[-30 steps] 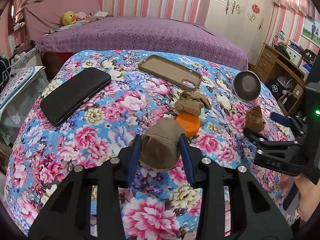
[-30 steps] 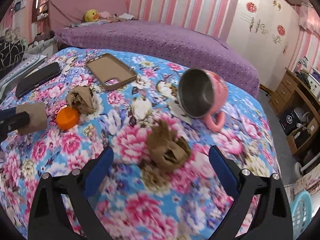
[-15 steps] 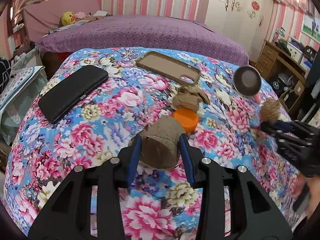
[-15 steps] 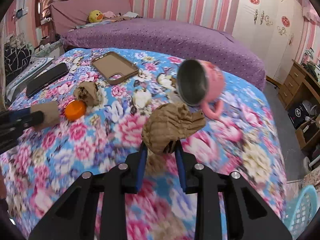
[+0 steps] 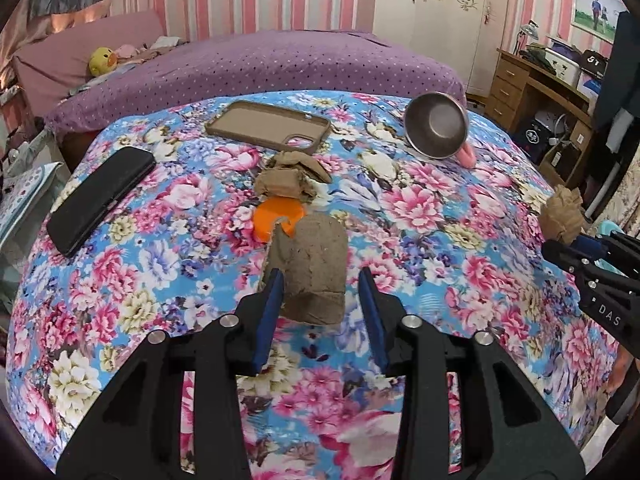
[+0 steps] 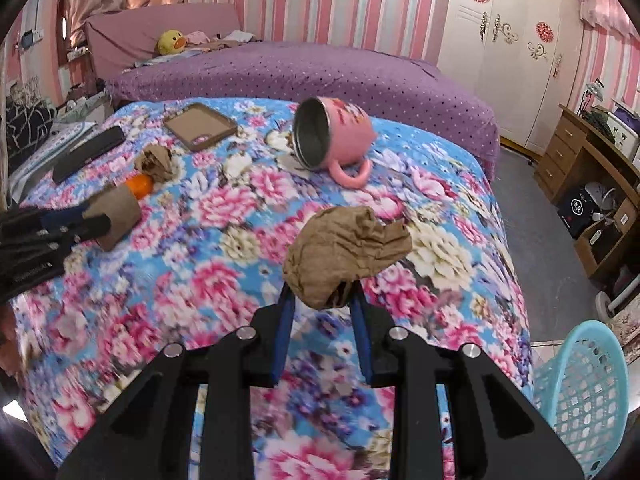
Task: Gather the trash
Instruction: 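Carry the cardboard cup and paper bag over the basket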
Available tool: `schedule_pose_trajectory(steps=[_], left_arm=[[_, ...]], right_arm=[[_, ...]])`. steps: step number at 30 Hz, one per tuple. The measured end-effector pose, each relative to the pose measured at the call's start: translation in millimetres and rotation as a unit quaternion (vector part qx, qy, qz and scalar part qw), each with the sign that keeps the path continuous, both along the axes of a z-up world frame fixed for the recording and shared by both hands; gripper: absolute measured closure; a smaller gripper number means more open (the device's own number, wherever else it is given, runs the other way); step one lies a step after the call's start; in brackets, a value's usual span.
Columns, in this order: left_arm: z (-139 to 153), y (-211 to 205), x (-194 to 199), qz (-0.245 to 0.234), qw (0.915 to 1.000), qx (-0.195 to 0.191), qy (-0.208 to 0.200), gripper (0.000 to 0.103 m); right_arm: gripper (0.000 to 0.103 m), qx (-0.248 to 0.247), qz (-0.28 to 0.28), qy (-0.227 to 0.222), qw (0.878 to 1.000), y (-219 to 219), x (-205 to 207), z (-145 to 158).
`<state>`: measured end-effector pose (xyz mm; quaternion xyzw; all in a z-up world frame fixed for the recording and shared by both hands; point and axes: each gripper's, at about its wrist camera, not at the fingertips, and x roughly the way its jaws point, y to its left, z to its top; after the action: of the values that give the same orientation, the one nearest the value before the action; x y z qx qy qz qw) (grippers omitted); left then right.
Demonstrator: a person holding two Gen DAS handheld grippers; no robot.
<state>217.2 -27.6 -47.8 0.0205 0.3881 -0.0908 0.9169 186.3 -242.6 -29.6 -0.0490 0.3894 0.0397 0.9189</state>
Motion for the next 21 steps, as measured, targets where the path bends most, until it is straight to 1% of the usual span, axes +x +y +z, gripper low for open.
schedule_pose_trajectory(steps=[2,3,5,8,9,10,11,12,13,15,17,19,21], left_arm=[[1.2,5.1,-1.4,0.004,1.0000,-0.004,0.000,0.048],[1.9,8.7,-2.6,0.006,1.0000,-0.007,0.001,0.044],[3.3,15.3,-5.3,0.011,0.9999,-0.001,-0.004,0.025],[5.6,28.9,-11.4,0.020,0.9994,0.024,-0.016,0.013],[5.3,34.0,-12.3,0.021,0.9994,0.023,-0.013,0.011],[4.8,38.3,-12.7,0.021,0.9995,0.020,-0.011,0.008],[4.0,42.0,-12.8,0.020,0.9996,0.018,-0.007,0.005],[2.8,46.3,-13.1,0.015,0.9997,0.019,-0.003,0.005],[1.4,49.6,-13.2,0.014,0.9996,0.024,-0.002,0.005],[-0.7,56.3,-13.2,0.018,0.9992,0.035,-0.003,0.005],[-2.6,59.8,-11.6,0.023,0.9993,0.028,0.001,0.005],[-4.9,60.2,-8.4,0.026,0.9996,0.007,0.009,0.005],[-5.3,54.3,-6.5,0.028,0.9996,0.003,0.009,0.005]], right_arm=[[0.075,0.004,-0.002,0.002,1.000,-5.9,-0.8,-2.3],[0.075,0.006,-0.001,0.003,1.000,-8.5,-1.0,-3.2],[0.074,0.002,0.000,0.002,1.000,-11.4,-2.8,-4.3],[0.073,-0.007,-0.006,-0.001,1.000,-15.4,-4.8,-4.3],[0.069,-0.006,-0.008,-0.003,1.000,-17.6,-5.4,-3.5],[0.061,-0.004,-0.012,-0.006,1.000,-20.2,-6.3,-2.1],[0.034,-0.003,-0.016,-0.010,1.000,-22.0,-7.4,-0.9],[0.019,-0.004,-0.024,-0.022,0.999,-24.3,-10.1,2.0],[0.018,-0.004,-0.027,-0.033,0.999,-26.6,-12.4,5.4],[0.018,-0.004,-0.028,-0.033,0.999,-29.7,-12.5,7.4],[0.017,-0.004,-0.029,-0.032,0.999,-33.5,-12.5,5.8],[0.017,-0.006,-0.032,-0.026,0.999,-36.2,-11.0,2.1],[0.017,-0.004,-0.038,-0.023,0.999,-38.8,-8.9,-1.5]])
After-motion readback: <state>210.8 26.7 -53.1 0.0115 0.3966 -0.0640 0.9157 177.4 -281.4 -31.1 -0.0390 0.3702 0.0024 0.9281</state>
